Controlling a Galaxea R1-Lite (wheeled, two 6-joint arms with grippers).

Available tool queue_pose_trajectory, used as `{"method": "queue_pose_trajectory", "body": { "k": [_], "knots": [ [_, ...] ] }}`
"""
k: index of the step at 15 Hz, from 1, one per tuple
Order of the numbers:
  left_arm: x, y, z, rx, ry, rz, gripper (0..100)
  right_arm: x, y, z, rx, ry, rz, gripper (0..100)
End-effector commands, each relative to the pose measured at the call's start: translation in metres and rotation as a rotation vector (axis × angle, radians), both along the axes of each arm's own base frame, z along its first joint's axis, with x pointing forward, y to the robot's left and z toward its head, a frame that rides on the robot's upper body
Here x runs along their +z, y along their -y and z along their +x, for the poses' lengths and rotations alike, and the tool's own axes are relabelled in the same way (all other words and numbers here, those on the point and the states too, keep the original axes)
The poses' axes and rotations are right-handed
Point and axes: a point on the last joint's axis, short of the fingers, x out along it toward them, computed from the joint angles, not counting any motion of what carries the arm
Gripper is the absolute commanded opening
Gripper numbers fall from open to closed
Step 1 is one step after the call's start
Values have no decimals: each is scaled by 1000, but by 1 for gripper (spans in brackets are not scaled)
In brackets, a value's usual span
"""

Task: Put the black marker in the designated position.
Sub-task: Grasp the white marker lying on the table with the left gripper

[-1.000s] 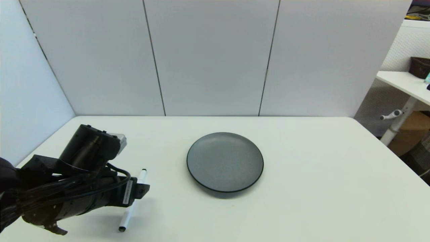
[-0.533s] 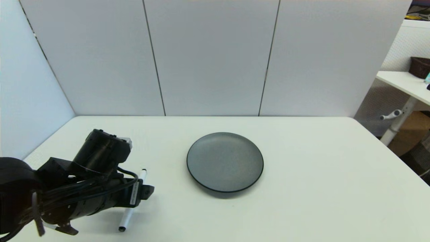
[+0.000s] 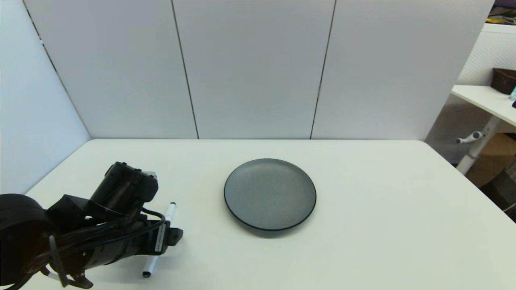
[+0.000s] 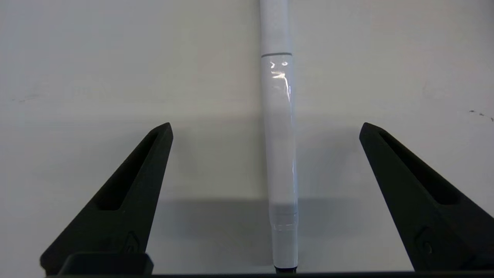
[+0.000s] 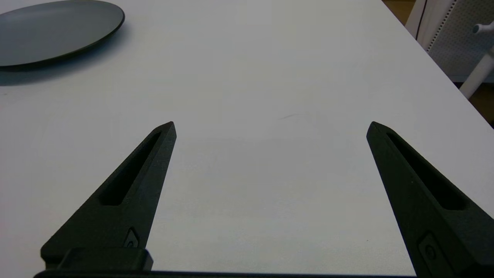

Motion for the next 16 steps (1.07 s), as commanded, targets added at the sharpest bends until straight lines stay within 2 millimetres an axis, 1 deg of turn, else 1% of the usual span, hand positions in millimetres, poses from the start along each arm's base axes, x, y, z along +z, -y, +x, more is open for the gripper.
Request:
{"method": "queue_pose_trajectory", "body": {
  "k": [1,5,6,13,16],
  "knots": [
    [-2,-1,-1,6,-7,3,100,0,0,0,0,-2,0,100],
    [-7,-1,-2,3,-27,10,100,0,0,0,0,0,0,100],
    [-7,-1,-2,2,-27,10,0,0,0,0,0,-2,0,100],
    [-12,1,-2,-18,-55,8,0,0,0,0,0,-2,0,100],
    [-6,3,0,-22,-21,-11,0,0,0,0,0,-2,0,100]
  ]
}}
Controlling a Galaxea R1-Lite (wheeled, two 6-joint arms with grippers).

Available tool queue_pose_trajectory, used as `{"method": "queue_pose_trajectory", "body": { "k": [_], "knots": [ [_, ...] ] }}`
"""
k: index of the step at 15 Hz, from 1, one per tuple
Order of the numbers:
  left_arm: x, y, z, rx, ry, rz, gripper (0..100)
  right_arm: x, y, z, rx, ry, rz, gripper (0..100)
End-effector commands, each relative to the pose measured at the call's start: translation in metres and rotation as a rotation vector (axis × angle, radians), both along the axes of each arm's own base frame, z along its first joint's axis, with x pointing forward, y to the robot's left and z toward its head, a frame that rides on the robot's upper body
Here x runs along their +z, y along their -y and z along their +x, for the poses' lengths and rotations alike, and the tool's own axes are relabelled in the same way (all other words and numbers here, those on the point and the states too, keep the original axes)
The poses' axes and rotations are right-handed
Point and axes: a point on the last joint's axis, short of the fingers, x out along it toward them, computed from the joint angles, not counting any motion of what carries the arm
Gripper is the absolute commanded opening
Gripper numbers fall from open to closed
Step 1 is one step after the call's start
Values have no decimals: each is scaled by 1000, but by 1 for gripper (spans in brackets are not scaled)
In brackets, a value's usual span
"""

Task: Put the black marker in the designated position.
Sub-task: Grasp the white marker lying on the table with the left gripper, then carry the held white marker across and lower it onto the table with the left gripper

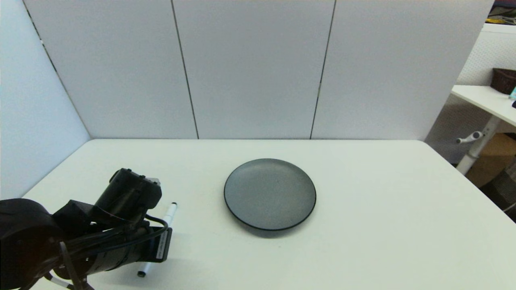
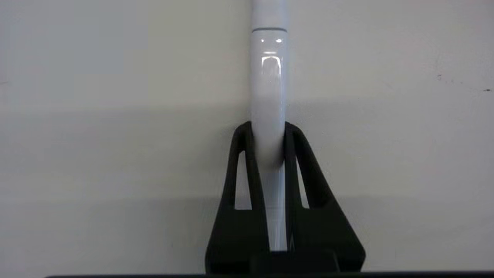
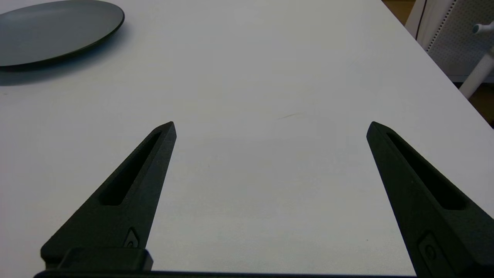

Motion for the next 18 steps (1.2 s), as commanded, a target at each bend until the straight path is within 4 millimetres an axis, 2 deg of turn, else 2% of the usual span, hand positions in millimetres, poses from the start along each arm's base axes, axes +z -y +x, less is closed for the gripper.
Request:
{"method": "queue_pose_trajectory", "body": {
  "k": [1,3,4,6,8,10,12,14,15,16,18],
  "knots": [
    [9,5,2,-13,52,-33,0,0,0,0,0,-3,0,100],
    [31,18,5,-51,136,-72,0,0,0,0,0,-3,0,100],
    [49,30,6,-84,201,-97,0,0,0,0,0,-2,0,100],
    [103,51,5,-210,300,-94,0,0,0,0,0,-3,0,100],
    [145,87,-8,-354,365,-125,0,0,0,0,0,-3,0,100],
    [167,140,-13,-445,383,-127,0,0,0,0,0,-3,0,100],
    [167,191,-15,-520,400,-165,0,0,0,0,0,-3,0,100],
    [156,238,-12,-575,409,-190,0,0,0,0,0,-3,0,100],
    [146,261,-9,-596,412,-200,0,0,0,0,0,-3,0,100],
    [128,283,-4,-613,417,-222,0,0,0,0,0,-3,0,100],
    [91,313,7,-637,433,-278,0,0,0,0,0,-3,0,100]
  ]
}}
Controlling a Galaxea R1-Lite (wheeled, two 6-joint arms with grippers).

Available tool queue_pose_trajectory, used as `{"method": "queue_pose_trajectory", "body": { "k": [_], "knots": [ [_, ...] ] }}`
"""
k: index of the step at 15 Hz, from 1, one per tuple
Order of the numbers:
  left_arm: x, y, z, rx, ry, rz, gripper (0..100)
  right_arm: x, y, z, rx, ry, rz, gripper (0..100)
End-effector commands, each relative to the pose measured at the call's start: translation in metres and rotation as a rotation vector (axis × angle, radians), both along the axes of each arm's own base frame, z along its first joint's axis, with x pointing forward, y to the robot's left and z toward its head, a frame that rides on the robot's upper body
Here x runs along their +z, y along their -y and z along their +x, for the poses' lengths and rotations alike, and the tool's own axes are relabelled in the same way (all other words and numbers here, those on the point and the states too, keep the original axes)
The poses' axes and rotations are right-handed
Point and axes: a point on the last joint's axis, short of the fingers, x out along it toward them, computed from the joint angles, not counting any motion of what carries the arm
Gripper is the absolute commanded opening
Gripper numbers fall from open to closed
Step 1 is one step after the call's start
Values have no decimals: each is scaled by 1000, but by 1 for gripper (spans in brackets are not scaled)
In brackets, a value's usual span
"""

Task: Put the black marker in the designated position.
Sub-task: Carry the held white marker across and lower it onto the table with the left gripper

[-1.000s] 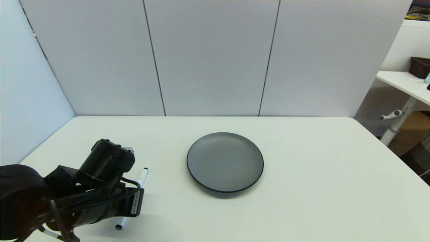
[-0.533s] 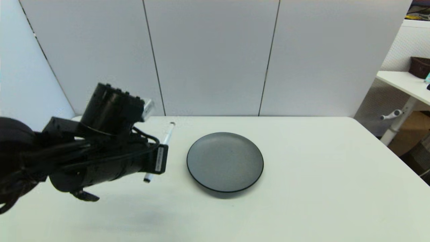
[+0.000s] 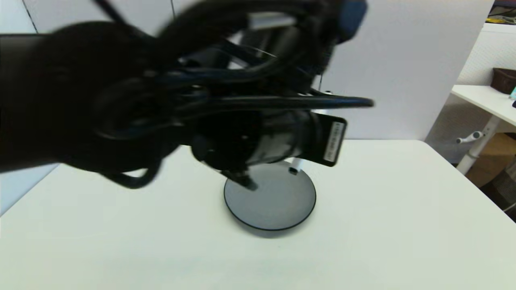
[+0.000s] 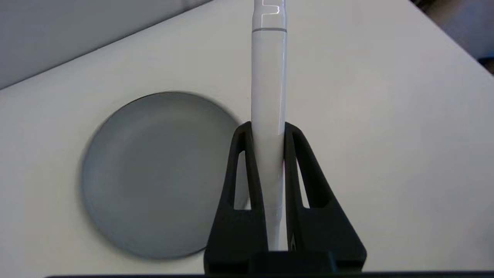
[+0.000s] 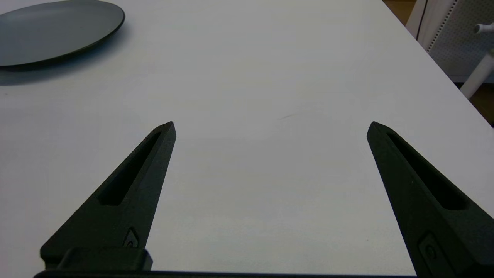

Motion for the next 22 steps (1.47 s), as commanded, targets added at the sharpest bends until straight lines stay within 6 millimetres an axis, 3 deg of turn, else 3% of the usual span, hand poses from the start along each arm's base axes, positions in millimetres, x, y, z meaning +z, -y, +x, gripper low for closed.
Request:
{"method": "queue_pose_trajectory", "body": {
  "k": [1,4,8,12,22],
  "knots": [
    [-100,103,19,-107,-15,-20,0,0,0,0,0,-1,0,100],
    [-138,117,30,-92,-41,10,0,0,0,0,0,-2,0,100],
    [-165,127,43,-76,-37,-15,0,0,0,0,0,-2,0,100],
    [-166,113,65,4,-76,-34,0,0,0,0,0,-2,0,100],
    [-165,103,74,53,-135,-47,0,0,0,0,0,-2,0,100]
  ]
}}
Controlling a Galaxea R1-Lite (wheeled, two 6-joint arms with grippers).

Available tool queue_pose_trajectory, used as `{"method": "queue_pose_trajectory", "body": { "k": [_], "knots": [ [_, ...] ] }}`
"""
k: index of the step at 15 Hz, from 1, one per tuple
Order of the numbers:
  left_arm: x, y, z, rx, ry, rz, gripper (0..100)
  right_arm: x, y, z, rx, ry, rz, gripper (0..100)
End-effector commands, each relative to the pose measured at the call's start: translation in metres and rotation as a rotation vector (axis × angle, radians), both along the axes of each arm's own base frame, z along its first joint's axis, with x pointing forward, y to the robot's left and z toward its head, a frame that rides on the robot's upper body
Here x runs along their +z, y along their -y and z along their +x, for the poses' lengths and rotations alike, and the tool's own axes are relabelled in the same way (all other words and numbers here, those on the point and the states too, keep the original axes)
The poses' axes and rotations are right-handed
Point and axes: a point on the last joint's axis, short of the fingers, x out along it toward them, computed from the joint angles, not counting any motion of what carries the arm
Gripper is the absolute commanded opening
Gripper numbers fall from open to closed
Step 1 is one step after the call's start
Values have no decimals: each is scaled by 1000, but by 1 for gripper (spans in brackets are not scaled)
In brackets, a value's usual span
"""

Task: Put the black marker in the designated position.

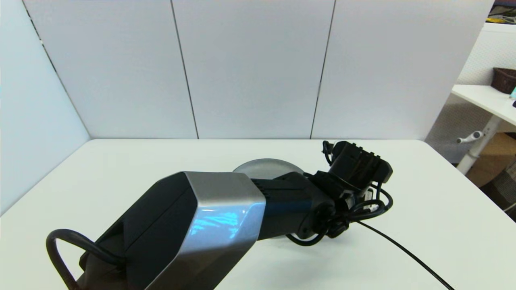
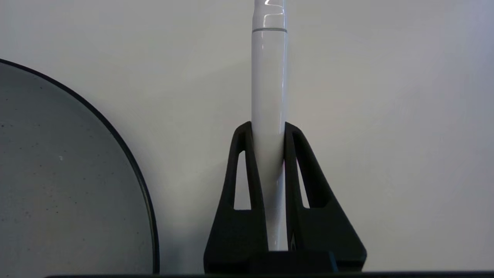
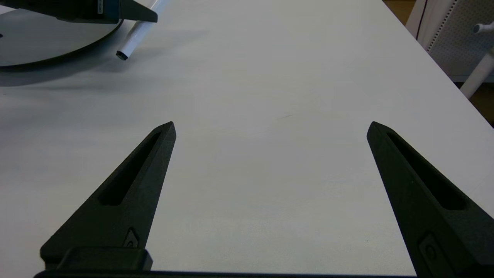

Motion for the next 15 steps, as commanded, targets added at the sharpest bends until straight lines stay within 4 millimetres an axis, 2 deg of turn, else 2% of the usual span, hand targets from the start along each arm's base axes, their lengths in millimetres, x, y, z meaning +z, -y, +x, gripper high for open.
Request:
{"method": "queue_pose_trajectory", "body": {
  "k": [1,7,9,10,12,13,14,15],
  "knots": [
    [1,-2,0,4,-7,10,100,0,0,0,0,-1,0,100],
    [2,-2,0,0,11,21,100,0,0,0,0,-2,0,100],
    [33,-10,-5,-20,76,6,100,0,0,0,0,-1,0,100],
    [63,-19,-10,-32,126,-17,100,0,0,0,0,-2,0,100],
    [139,-57,-26,4,308,-4,100,0,0,0,0,-2,0,100],
    [191,-104,-33,62,438,93,100,0,0,0,0,-1,0,100],
    [231,-157,-45,103,514,205,100,0,0,0,0,1,0,100],
    [256,-208,-57,136,554,305,100,0,0,0,0,-2,0,100]
  ]
}}
